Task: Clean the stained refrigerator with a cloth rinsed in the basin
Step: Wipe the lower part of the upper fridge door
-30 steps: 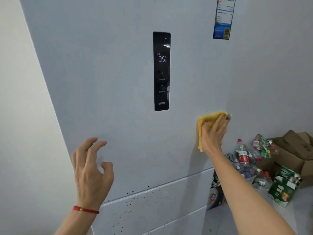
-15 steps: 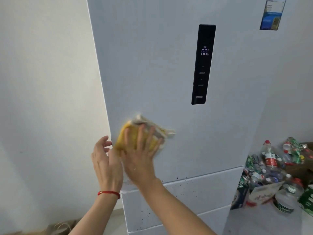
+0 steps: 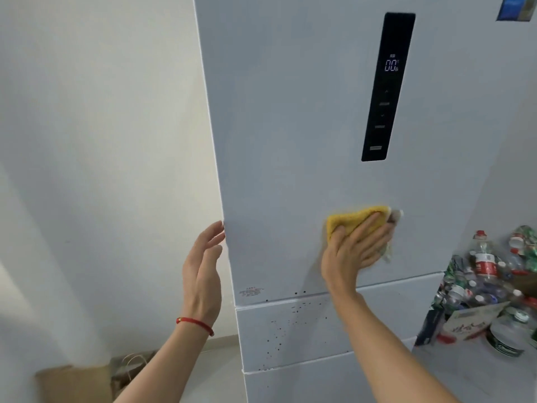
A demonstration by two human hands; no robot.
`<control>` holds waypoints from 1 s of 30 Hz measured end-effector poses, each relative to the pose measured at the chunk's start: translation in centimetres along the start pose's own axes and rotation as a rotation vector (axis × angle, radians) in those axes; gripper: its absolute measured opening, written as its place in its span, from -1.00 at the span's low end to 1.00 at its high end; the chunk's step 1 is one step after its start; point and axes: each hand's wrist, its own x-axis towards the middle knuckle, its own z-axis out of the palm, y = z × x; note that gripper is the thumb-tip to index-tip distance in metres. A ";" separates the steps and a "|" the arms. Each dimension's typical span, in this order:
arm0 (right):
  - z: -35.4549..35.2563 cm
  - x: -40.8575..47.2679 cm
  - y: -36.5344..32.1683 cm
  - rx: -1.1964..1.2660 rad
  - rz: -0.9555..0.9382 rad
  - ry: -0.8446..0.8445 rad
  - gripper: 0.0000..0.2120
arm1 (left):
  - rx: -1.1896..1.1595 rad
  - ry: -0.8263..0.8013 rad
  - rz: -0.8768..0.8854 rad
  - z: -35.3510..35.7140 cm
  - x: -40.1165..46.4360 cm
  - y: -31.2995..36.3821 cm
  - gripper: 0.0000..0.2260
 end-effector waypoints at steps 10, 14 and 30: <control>5.8 -11.9 -5.5 -0.364 -1.026 -0.226 -0.25 | 0.050 0.122 -0.149 -1.0 0.0 -3.1 -0.67; 2.4 -6.0 1.8 -0.476 -1.014 -0.200 -0.23 | 0.134 0.143 -0.125 0.5 -1.3 -3.5 -0.62; 9.1 -16.3 -6.0 -0.142 0.130 -0.055 -0.30 | -0.018 -0.126 -0.269 -3.0 -1.6 -4.5 -0.66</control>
